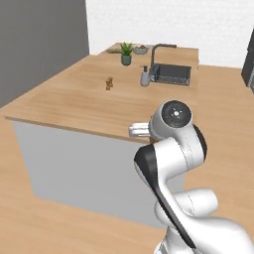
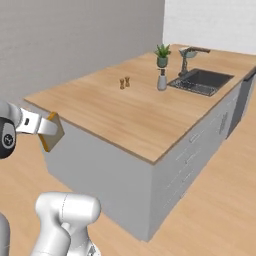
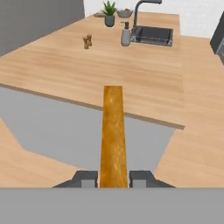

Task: Start the toaster. Once the lever pops up, take the bread to the plate on the dining counter.

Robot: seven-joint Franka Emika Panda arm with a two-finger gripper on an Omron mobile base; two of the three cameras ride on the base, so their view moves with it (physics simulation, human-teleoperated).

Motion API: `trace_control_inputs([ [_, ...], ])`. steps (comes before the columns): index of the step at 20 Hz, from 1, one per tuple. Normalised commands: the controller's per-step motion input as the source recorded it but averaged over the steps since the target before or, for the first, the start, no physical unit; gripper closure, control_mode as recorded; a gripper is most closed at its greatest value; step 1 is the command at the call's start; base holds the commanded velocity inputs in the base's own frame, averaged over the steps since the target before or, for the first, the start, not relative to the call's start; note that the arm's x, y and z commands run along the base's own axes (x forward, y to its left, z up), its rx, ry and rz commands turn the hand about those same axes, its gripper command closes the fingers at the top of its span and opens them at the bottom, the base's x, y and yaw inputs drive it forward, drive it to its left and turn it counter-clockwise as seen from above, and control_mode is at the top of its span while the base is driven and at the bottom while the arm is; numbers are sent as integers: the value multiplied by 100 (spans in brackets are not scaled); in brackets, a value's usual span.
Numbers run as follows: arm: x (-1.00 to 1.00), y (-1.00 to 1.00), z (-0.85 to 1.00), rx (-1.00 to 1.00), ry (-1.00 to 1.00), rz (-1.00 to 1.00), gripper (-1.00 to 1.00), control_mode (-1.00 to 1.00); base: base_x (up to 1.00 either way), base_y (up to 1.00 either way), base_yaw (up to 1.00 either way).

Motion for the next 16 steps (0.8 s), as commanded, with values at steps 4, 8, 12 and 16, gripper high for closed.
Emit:
trace_control_inputs([
  [4, 0, 0, 0, 0, 0, 0, 100, 100, 46, 100, -25],
  [8, 0, 0, 0, 0, 0, 0, 100, 100, 24, 100, -26],
  [12, 0, 0, 0, 0, 0, 0, 100, 100, 13, 100, -23],
  [16, 0, 0, 0, 0, 0, 0, 100, 100, 2, 100, -21],
])
